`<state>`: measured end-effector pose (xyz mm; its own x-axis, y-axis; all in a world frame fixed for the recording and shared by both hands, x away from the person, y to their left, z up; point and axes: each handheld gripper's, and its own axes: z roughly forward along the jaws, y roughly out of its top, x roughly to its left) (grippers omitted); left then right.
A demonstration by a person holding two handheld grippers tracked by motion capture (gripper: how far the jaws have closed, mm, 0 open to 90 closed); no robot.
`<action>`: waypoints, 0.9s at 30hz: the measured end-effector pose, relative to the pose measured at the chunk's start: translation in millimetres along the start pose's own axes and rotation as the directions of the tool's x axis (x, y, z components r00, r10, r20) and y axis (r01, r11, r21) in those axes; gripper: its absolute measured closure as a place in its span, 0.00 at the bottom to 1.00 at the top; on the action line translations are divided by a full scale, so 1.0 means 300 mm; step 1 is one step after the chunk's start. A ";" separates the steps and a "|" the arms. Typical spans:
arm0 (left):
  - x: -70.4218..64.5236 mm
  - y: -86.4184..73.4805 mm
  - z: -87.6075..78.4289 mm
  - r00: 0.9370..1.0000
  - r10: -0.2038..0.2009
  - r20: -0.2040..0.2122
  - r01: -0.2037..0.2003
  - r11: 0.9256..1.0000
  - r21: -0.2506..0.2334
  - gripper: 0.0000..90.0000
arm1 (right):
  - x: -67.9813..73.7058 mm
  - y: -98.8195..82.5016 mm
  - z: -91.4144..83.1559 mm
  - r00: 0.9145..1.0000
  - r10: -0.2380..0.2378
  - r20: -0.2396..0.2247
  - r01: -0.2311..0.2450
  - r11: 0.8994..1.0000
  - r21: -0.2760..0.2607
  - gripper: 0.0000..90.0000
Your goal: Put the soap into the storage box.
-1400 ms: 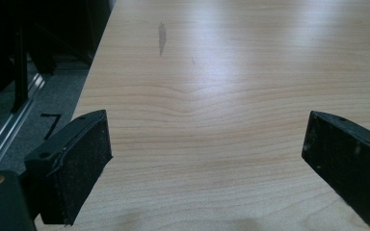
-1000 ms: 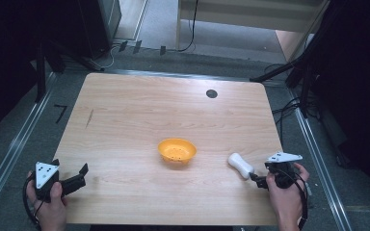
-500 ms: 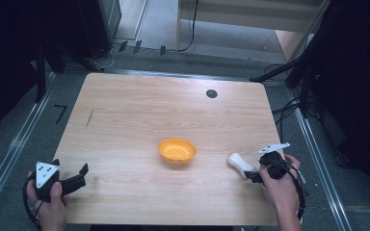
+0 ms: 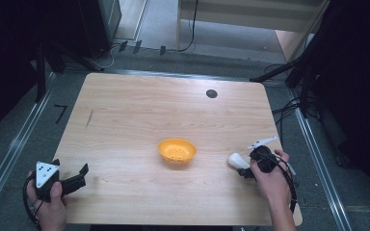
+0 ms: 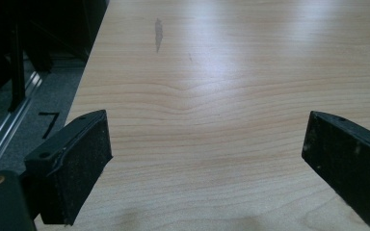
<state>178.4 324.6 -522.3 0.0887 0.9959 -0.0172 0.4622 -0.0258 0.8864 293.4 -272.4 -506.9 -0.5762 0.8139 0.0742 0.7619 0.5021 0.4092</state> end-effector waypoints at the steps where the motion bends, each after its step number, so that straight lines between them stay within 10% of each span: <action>1: 0.000 0.000 0.000 1.000 -0.001 0.001 0.001 1.000 0.000 0.04 | -0.001 0.003 0.008 1.000 0.000 -0.001 0.000 1.000 0.004 0.26; 19: -0.001 0.000 0.000 1.000 0.002 0.000 -0.002 1.000 -0.002 0.04 | 0.016 0.025 0.049 0.998 -0.066 0.016 0.065 0.998 0.023 0.40; 27: -0.004 0.000 0.001 1.000 0.005 -0.004 -0.005 1.000 -0.002 0.04 | 0.020 -0.006 0.047 0.999 -0.040 0.022 0.042 0.997 -0.069 0.52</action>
<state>178.5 323.5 -522.5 0.0878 0.9961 -0.0114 0.4601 -0.0304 0.8874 292.7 -264.4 -519.9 -0.5995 0.7995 0.0373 0.7151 0.5142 0.4735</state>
